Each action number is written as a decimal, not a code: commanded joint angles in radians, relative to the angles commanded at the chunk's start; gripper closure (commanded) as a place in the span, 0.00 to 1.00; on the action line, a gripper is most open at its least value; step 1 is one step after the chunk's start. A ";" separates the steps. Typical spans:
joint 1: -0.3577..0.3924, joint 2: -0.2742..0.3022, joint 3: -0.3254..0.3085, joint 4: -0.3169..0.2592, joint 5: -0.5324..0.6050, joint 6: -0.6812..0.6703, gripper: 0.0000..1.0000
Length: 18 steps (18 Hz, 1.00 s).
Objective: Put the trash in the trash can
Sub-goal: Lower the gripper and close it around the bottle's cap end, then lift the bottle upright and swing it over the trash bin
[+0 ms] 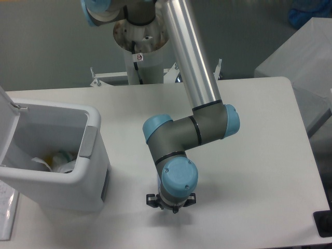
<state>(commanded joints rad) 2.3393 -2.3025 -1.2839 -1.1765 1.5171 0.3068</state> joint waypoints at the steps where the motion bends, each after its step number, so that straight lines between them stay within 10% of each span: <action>1: 0.000 0.006 0.000 -0.002 0.000 0.000 1.00; 18: 0.117 0.278 0.064 0.006 -0.377 -0.006 1.00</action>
<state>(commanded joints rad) 2.4559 -2.0249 -1.2197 -1.1704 1.1401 0.3007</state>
